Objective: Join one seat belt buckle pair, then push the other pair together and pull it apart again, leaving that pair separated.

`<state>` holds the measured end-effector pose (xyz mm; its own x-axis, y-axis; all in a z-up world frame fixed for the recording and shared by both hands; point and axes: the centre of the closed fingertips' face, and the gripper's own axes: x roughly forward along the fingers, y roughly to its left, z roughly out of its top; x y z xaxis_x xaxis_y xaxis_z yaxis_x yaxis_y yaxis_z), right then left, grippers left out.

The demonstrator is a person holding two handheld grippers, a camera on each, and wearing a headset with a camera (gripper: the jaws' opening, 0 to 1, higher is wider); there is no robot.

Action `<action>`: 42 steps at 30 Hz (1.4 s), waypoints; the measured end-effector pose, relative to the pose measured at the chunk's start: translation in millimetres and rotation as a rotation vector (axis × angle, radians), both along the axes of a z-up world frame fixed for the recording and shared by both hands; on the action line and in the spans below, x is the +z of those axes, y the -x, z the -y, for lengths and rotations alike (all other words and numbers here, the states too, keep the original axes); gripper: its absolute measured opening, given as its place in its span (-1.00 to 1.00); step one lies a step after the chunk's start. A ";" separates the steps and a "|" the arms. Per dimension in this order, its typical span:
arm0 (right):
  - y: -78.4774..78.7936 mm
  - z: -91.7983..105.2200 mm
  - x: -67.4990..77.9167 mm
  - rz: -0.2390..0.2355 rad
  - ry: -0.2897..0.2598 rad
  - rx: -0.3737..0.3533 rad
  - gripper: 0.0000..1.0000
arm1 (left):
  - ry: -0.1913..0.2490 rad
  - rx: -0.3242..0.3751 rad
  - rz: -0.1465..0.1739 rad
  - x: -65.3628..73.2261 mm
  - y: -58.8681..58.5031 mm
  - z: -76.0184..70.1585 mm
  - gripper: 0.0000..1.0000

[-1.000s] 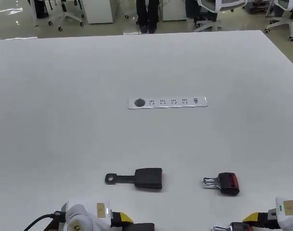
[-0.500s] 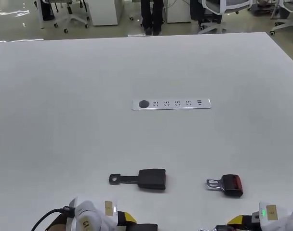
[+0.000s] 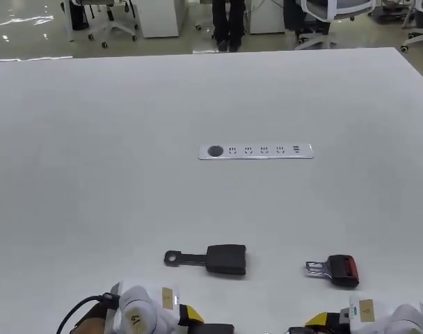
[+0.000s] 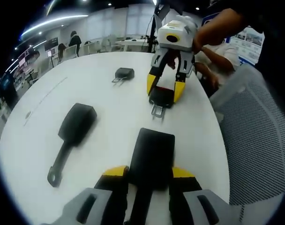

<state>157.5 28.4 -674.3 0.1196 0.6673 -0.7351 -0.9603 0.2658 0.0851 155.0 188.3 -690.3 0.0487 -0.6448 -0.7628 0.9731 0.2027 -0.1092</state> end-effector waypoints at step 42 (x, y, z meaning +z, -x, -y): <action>5.9 -82.9 -13.1 0.001 -0.036 0.038 -0.35 | -0.060 -0.037 -0.006 1.6 0.9 0.5 -0.33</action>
